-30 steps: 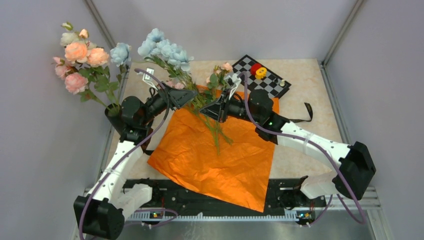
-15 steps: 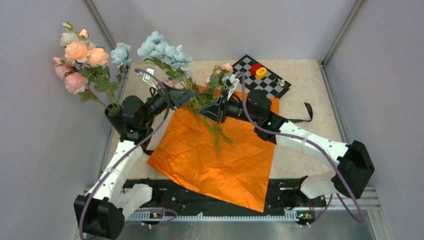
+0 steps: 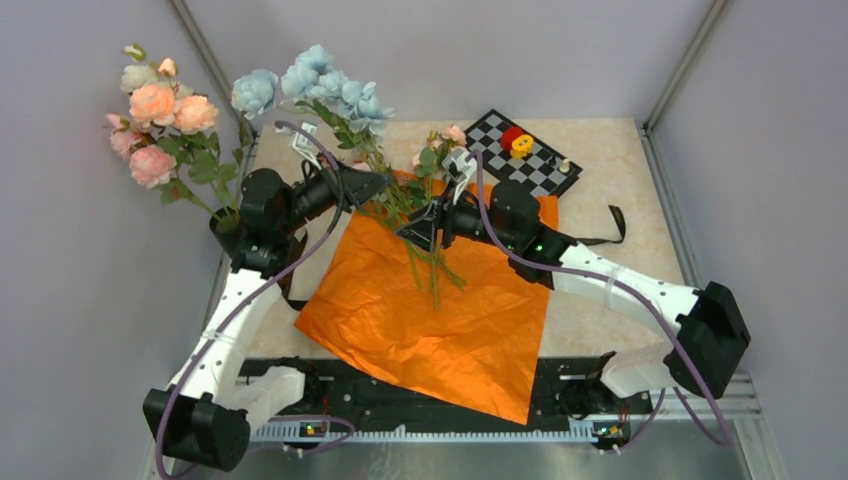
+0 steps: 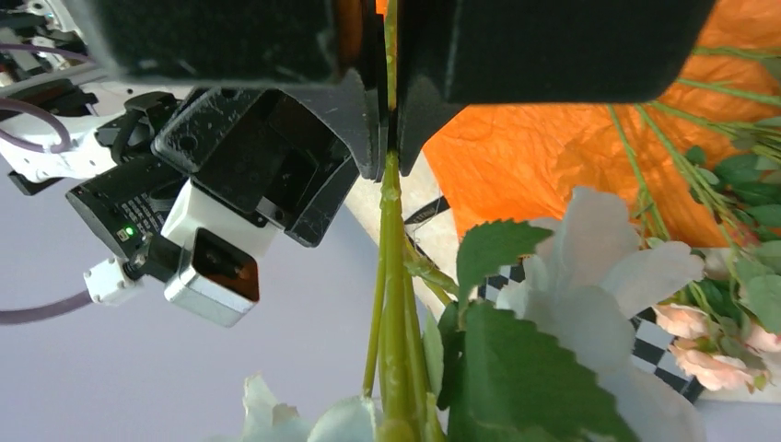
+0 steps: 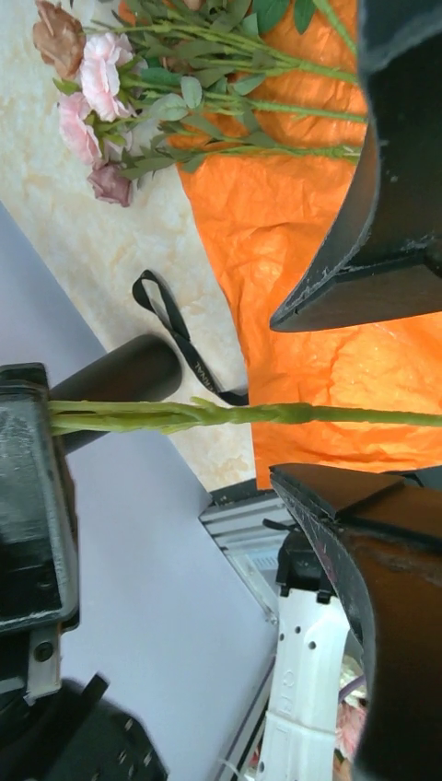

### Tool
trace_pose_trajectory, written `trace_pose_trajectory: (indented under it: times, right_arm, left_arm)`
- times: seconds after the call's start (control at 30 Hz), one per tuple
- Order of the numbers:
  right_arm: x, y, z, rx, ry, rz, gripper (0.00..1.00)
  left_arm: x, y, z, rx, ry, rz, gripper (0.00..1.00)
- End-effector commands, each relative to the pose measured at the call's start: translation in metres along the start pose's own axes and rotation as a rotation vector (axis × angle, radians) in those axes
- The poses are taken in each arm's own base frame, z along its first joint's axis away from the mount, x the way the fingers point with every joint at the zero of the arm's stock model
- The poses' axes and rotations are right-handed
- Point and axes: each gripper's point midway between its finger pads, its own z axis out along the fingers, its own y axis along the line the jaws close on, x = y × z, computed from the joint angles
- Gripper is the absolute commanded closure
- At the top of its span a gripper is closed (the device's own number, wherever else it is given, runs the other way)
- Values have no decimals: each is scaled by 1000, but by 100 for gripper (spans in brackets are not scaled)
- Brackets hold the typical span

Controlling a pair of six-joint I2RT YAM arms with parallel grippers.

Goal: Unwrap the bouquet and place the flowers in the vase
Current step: Insert the fake flower into the vase.

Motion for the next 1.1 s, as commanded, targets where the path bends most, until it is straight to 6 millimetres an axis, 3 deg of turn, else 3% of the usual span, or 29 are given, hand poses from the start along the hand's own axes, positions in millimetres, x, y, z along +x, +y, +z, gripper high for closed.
trace_pose_trajectory:
  times: [0.0,0.13,0.3,0.47,0.67,0.9,1.07]
  right_arm:
    - [-32,13,-14,14,-79,-83,41]
    - [-32,6,-23,70,-86,-99,34]
    - [-28,-13,-31,178,-66,-113,30]
    - [-24,-36,-44,287,-45,-127,29]
    - [-20,-73,-71,389,-59,-89,28]
    - [-14,-127,-105,536,-51,-31,28]
    - [-14,-149,-122,595,-68,6,28]
  left_arm:
    - [-11,-5,0,-25,62,200,100]
    - [-13,11,-3,-99,109,303,100]
    - [-30,41,-13,-237,125,395,100]
    - [-65,59,-37,-365,45,477,100]
    - [-115,79,-85,-569,-95,509,100]
    - [-154,73,-127,-767,-243,641,100]
    - [-183,57,-157,-880,-390,759,100]
